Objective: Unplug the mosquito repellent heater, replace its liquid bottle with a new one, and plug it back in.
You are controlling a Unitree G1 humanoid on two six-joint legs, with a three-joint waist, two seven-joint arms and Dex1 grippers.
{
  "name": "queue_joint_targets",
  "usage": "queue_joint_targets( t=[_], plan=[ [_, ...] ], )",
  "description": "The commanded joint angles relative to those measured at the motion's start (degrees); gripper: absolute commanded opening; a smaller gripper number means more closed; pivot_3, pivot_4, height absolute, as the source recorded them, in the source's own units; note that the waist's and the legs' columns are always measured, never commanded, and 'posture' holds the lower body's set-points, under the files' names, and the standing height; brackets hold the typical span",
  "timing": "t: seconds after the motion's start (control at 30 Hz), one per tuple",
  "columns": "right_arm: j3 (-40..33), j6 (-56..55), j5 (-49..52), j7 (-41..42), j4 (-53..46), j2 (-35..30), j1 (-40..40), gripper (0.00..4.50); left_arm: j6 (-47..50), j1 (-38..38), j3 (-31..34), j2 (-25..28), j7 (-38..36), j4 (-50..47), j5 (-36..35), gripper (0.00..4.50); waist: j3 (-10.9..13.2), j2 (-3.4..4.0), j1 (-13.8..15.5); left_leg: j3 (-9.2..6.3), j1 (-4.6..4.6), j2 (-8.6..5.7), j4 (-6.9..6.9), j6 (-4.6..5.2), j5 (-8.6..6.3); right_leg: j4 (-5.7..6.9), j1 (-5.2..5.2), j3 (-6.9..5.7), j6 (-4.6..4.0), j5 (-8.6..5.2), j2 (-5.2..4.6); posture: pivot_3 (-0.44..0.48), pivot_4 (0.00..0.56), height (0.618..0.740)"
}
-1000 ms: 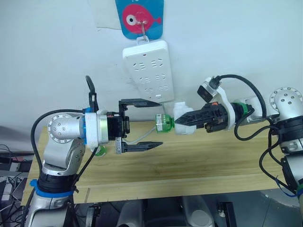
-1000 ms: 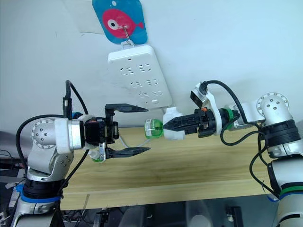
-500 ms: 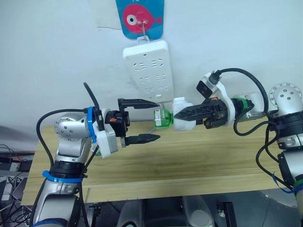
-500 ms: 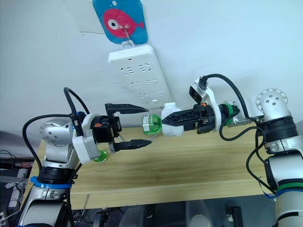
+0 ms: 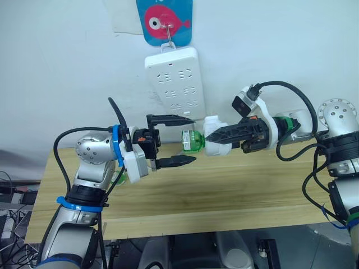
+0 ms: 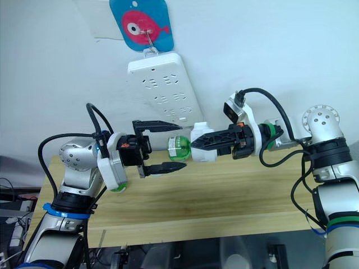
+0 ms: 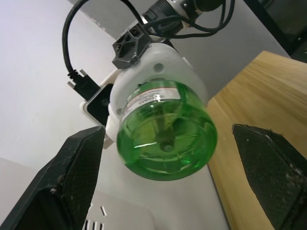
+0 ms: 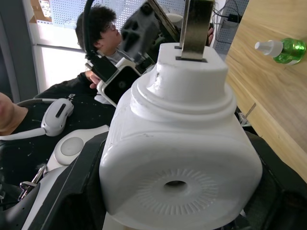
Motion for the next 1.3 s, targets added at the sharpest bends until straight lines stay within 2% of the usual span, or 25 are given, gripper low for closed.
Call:
queue_joint_targets(
  t=[0.03,0.13,0.3,0.57,0.67,0.87,1.1,1.3],
  plan=[
    [-1.89,0.05,1.61,0.42,-1.45,-0.01,-0.9,3.2,-0.89,-0.45,-0.31,-0.12,1.49,-1.09,-0.87,4.3,0.0,0.0,0.01,-0.01,0.0,0.0,0.05,0.0,0.0,0.05,0.0,0.01,0.0,0.0,0.0,-0.169,0.314,0.74],
    [-1.89,0.04,1.61,0.42,-1.55,-0.05,-0.86,3.2,-0.8,-0.32,-0.54,0.15,1.78,-1.26,-0.98,3.69,0.0,0.0,0.01,-0.02,0.0,-0.01,0.17,0.06,-0.04,0.22,-0.01,0.03,0.0,0.0,0.0,-0.17,0.313,0.74],
    [-1.91,0.04,1.61,0.32,-1.44,-0.02,-0.82,3.2,-0.07,-0.27,-0.8,0.25,2.2,-2.02,-1.61,2.23,0.0,0.0,-0.01,-0.04,0.01,0.0,0.19,0.06,-0.03,0.29,-0.03,0.03,0.0,0.0,0.01,-0.169,0.313,0.74],
    [-1.91,0.09,1.61,0.13,-1.05,0.17,-1.0,3.2,0.9,-0.09,-0.98,0.58,2.27,-2.39,-1.49,2.23,0.0,0.0,0.0,-0.03,0.0,-0.01,0.18,0.05,-0.03,0.27,-0.04,0.05,0.0,0.0,0.01,-0.168,0.315,0.74],
    [-1.92,0.02,1.61,0.09,-1.35,0.05,-0.81,3.2,4.62,0.57,-0.87,0.64,2.89,-3.78,-3.01,2.23,0.0,0.0,-0.01,-0.03,0.0,-0.01,0.18,0.06,-0.03,0.27,-0.04,0.05,0.0,0.0,0.01,-0.169,0.314,0.74],
    [-1.35,-0.69,1.61,0.11,-5.57,-1.3,0.8,3.2,27.04,2.64,0.24,2.95,5.74,-12.39,-13.02,2.23,0.0,0.0,-0.02,-0.05,0.0,0.0,0.17,0.07,-0.04,0.26,-0.05,0.09,0.0,0.0,0.0,-0.167,0.312,0.74],
    [-0.2,-2.07,1.61,0.22,-10.73,-3.07,3.15,3.2,47.97,3.7,2.54,6.96,6.09,-20.86,-23.72,2.23,0.0,0.0,0.01,-0.09,-0.01,0.0,0.17,0.11,-0.06,0.25,-0.05,0.07,0.0,0.0,0.02,-0.164,0.308,0.74],
    [1.31,-3.34,1.61,0.28,-14.73,-4.91,4.91,3.2,61.11,2.55,4.55,8.08,8.71,-24.65,-30.0,2.23,0.0,0.0,0.08,-0.08,-0.01,-0.01,0.16,0.12,-0.07,0.23,-0.05,0.07,0.0,0.0,0.04,-0.161,0.316,0.74]
  ],
)
